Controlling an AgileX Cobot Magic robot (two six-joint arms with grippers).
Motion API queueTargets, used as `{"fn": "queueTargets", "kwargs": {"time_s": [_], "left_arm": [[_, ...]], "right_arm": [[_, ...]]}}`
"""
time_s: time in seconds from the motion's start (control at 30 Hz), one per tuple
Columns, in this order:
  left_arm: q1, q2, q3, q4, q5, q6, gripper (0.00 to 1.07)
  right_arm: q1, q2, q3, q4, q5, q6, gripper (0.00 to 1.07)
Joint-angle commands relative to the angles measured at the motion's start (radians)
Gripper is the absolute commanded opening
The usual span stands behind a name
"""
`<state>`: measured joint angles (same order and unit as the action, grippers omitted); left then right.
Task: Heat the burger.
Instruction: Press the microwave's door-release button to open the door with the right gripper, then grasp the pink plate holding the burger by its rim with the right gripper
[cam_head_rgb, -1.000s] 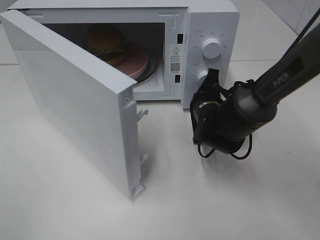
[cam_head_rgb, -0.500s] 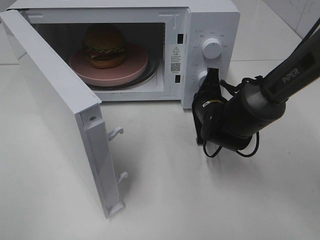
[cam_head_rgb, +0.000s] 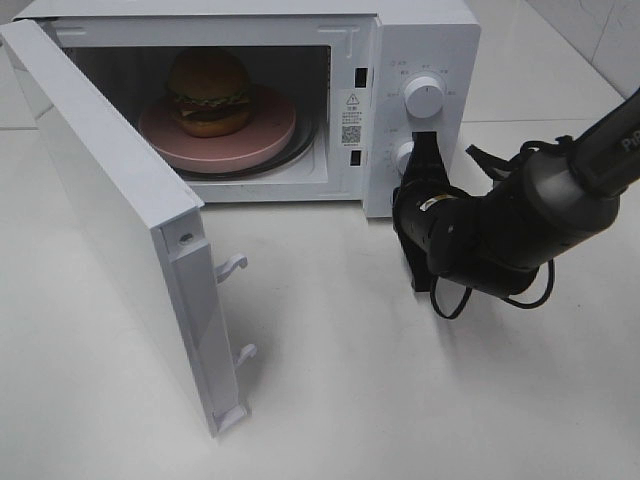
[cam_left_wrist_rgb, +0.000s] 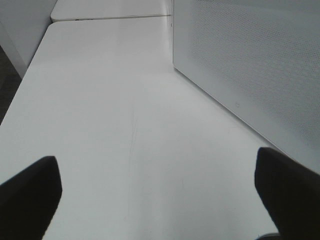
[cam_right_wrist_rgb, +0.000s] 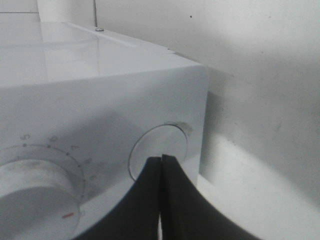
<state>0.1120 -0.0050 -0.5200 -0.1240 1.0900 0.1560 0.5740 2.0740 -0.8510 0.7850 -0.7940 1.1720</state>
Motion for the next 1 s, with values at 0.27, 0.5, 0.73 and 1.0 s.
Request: {"fn": "queueTargets", "kwargs": {"time_s": [0.27,0.5,0.73,1.0], "left_arm": [[0.0,-0.019,0.001,-0.004,-0.017,-0.005,0.98],[0.0,-0.019,0.001,-0.004,-0.017,-0.005,0.98],[0.0,-0.019,0.001,-0.004,-0.017,-0.005,0.98],[0.0,-0.019,0.001,-0.004,-0.017,-0.005,0.98]], "right_arm": [[-0.001,-0.087,0.079,-0.021,0.113,-0.167,0.0],[-0.001,-0.218,0.139,-0.025,0.268,-0.477,0.0],[-0.004,-0.317,0.138,-0.095,0.471,-0.72,0.0],[-0.035,-0.411,0.131,-0.267,0.763,-0.911,0.0]]}}
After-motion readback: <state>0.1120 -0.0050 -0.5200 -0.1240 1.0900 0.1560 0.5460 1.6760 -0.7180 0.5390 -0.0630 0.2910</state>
